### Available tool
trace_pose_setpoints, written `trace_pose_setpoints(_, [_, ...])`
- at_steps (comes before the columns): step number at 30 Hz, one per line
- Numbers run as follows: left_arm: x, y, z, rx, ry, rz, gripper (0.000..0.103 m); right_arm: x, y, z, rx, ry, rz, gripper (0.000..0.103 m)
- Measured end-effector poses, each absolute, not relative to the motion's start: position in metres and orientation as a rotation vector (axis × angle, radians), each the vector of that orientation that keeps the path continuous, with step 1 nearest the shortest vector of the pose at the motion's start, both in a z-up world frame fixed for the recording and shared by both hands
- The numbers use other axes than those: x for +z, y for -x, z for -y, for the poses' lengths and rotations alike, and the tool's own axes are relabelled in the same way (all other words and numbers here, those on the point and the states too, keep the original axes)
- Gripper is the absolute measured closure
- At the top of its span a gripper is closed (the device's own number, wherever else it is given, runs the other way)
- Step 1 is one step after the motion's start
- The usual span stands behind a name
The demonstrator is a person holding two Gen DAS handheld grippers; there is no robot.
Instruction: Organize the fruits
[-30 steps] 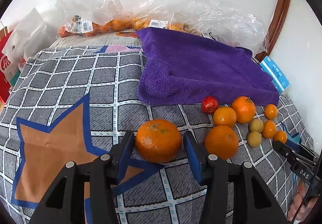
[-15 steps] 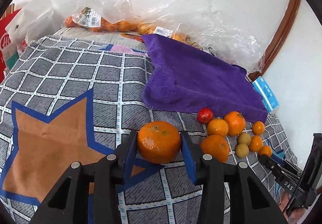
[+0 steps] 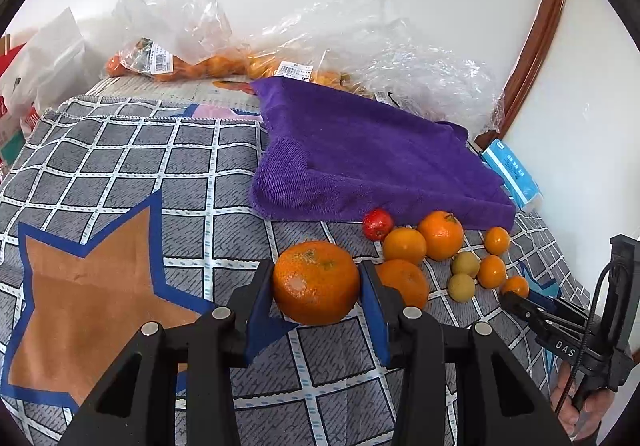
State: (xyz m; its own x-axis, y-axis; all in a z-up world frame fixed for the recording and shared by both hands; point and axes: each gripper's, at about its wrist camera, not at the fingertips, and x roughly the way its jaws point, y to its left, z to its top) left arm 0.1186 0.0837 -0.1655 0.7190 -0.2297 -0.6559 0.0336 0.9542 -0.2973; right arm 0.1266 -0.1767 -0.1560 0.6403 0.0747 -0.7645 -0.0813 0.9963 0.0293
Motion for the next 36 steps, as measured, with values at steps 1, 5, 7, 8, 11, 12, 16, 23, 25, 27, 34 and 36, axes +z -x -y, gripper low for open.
trace_pose_setpoints(1, [-0.166, -0.118, -0.083, -0.148, 0.274, -0.757, 0.063, -0.156, -0.127, 0.176, 0.084, 0.014, -0.873, 0.061])
trace_pose_setpoints(5, [-0.167, -0.119, -0.083, -0.153, 0.272, -0.765, 0.063, -0.157, -0.128, 0.173, 0.068, 0.038, -0.866, 0.061])
trace_pose_setpoints(7, [-0.167, -0.118, -0.083, -0.154, 0.271, -0.762, 0.063, -0.156, -0.127, 0.173, 0.08, 0.038, -0.858, 0.063])
trace_pose_setpoints(8, [-0.167, -0.118, -0.083, -0.155, 0.272, -0.761, 0.063, -0.156, -0.126, 0.173, 0.088, 0.036, -0.856, 0.063])
trace_pose_setpoints(11, [-0.167, -0.118, -0.083, -0.153, 0.273, -0.764, 0.063, -0.155, -0.126, 0.174, 0.09, 0.03, -0.852, 0.063])
trace_pose_setpoints(12, [-0.167, -0.118, -0.083, -0.153, 0.274, -0.763, 0.063, -0.155, -0.125, 0.174, 0.093, 0.026, -0.849, 0.063])
trace_pose_setpoints(16, [-0.167, -0.118, -0.083, -0.153, 0.274, -0.763, 0.063, -0.152, -0.121, 0.177, 0.107, 0.005, -0.828, 0.063])
trace_pose_setpoints(23, [-0.166, -0.117, -0.083, -0.154, 0.275, -0.759, 0.063, -0.15, -0.119, 0.177, 0.117, -0.002, -0.814, 0.064])
trace_pose_setpoints(25, [-0.166, -0.117, -0.082, -0.155, 0.274, -0.757, 0.063, -0.15, -0.119, 0.178, 0.12, -0.005, -0.812, 0.064])
trace_pose_setpoints(27, [-0.165, -0.117, -0.082, -0.155, 0.275, -0.755, 0.063, -0.15, -0.118, 0.178, 0.121, -0.007, -0.81, 0.064])
trace_pose_setpoints(34, [-0.165, -0.117, -0.082, -0.155, 0.275, -0.755, 0.063, -0.149, -0.118, 0.178, 0.123, -0.008, -0.808, 0.064])
trace_pose_setpoints(36, [-0.165, -0.117, -0.082, -0.155, 0.275, -0.755, 0.063, -0.149, -0.118, 0.178, 0.124, -0.008, -0.807, 0.064])
